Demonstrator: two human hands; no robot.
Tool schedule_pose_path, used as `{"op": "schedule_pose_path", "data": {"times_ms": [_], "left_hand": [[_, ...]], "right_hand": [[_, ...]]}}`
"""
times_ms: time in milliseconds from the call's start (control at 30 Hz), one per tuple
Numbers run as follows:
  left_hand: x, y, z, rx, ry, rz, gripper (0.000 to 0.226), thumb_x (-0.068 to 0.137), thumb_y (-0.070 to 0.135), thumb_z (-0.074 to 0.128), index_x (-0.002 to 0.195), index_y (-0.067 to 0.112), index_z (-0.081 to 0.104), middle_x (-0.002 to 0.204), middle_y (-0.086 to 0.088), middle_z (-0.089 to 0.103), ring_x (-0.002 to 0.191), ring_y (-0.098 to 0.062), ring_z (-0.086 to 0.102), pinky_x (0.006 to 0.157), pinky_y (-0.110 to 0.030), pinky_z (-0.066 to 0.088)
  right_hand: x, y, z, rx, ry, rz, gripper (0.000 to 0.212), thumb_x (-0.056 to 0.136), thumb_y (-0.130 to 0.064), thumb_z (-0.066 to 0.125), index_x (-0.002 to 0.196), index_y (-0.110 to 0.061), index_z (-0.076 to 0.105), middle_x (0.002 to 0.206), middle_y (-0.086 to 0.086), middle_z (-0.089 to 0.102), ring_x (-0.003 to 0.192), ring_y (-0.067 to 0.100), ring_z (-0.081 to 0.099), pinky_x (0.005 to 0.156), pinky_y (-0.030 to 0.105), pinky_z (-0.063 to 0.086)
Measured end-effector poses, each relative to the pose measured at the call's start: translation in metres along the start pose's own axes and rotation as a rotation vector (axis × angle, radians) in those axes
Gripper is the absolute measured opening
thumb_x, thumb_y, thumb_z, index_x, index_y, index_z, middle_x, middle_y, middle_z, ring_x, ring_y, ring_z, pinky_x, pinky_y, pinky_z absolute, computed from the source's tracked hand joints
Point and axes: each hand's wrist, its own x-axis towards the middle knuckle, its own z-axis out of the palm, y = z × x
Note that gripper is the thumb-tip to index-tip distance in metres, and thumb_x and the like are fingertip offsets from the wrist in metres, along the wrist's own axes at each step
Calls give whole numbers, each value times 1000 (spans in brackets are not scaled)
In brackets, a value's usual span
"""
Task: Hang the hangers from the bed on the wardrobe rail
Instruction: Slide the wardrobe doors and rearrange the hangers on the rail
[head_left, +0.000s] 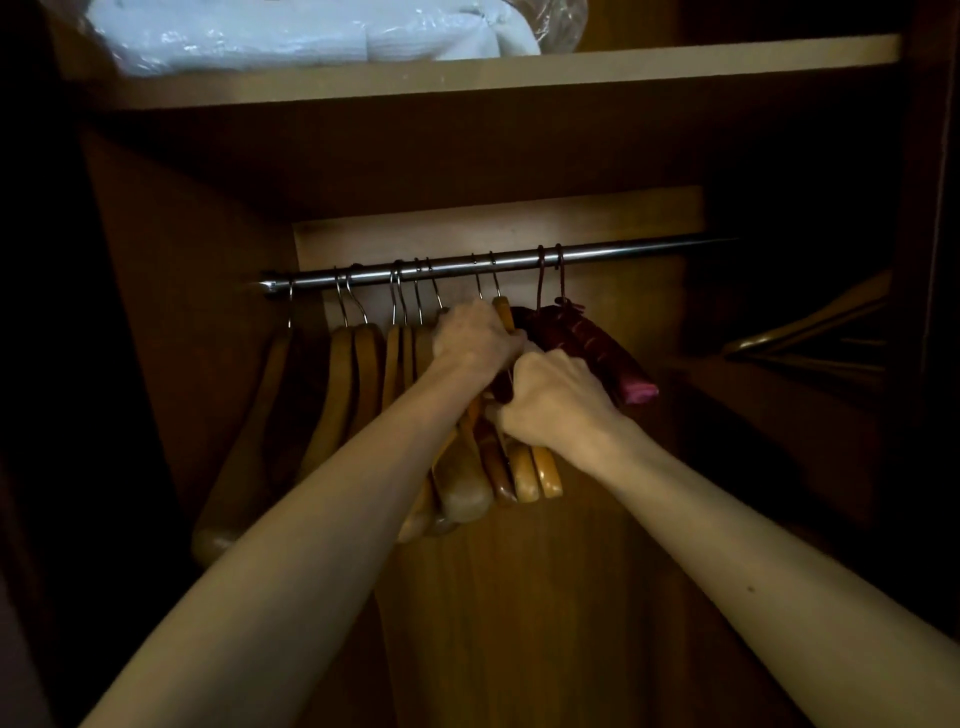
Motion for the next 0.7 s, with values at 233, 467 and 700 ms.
{"op": "schedule_pose_path", "data": {"times_ms": [233,467,700], "left_hand": [[2,5,15,225,-26,1,54,91,57,62,113,8,65,107,-8,66,91,-22,61,71,-35,45],[19,14,15,142,-48,-23,45,91,49,66,111,8,66,107,-7,65,96,-23,65,75,-35,53],[30,31,13,94,-150,-73,36,97,42,60,112,10,62,109,-8,63,95,-22,64,79,-33,57]], "right_hand": [[-10,3,8,-19,-113,102,51,85,-36,73,124,-6,57,101,8,67,92,30,66,72,34,50],[-16,1,-3,33,-6,70,44,87,-24,72,122,0,59,106,11,65,102,31,67,82,38,56],[-5,15,-24,27,-81,45,16,93,-21,65,93,-6,65,76,7,71,69,19,72,75,36,60]]}}
